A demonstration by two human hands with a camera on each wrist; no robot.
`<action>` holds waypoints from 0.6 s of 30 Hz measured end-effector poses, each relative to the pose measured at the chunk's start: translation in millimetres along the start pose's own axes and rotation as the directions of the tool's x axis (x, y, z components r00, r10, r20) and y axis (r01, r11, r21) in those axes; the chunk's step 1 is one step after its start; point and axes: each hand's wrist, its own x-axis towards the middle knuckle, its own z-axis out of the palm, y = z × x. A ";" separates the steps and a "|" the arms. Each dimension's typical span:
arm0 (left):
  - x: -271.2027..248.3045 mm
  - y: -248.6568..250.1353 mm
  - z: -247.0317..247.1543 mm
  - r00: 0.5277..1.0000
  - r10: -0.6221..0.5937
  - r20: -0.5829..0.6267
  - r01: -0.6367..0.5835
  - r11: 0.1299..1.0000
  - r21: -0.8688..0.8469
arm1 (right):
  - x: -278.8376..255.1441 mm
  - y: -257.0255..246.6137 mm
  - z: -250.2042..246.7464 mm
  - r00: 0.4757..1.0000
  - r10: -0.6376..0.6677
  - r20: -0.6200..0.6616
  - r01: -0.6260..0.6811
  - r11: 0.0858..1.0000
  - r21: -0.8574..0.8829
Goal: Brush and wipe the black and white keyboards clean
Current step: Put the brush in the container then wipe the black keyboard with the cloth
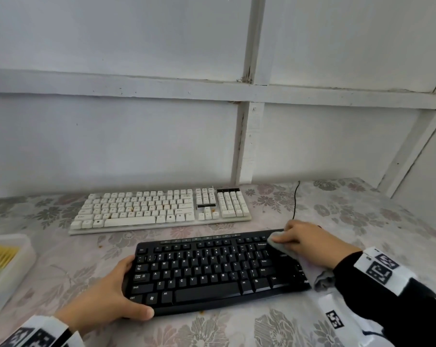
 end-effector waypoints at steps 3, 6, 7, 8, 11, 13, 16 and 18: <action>-1.7 2.2 0.8 1.000 0.004 -0.001 -0.004 1.000 -0.024 | 2.2 -9.2 6.6 0.999 -0.041 0.003 0.041 0.999 -0.024; -1.2 0.1 0.0 1.000 -0.001 -0.010 0.001 1.000 -0.021 | -7.4 11.8 7.1 0.995 0.093 -0.039 -0.093 0.996 0.007; -1.5 0.0 -0.3 1.000 -0.004 -0.006 0.004 1.000 -0.019 | -12.6 22.1 5.2 0.990 0.134 -0.038 -0.134 0.991 -0.019; -1.5 -0.2 -0.4 1.000 -0.005 -0.002 0.005 1.000 -0.022 | -17.0 33.8 4.2 0.982 0.184 -0.039 -0.185 0.981 -0.053; -2.9 1.9 0.1 1.000 -0.008 0.004 0.009 0.999 -0.041 | -23.4 64.3 3.8 0.952 0.306 -0.010 -0.305 0.946 -0.111; -3.7 3.3 0.5 1.000 -0.008 0.006 0.009 0.999 -0.049 | -23.3 75.7 5.6 0.928 0.373 0.006 -0.370 0.922 -0.110; -4.5 3.6 0.0 1.000 -0.012 0.003 0.013 0.999 -0.041 | -18.3 71.6 6.0 0.914 0.405 -0.041 -0.406 0.905 -0.127; -4.7 3.9 0.1 1.000 -0.022 -0.006 0.021 1.000 -0.017 | -11.1 42.7 0.4 0.933 0.354 -0.057 -0.357 0.933 -0.051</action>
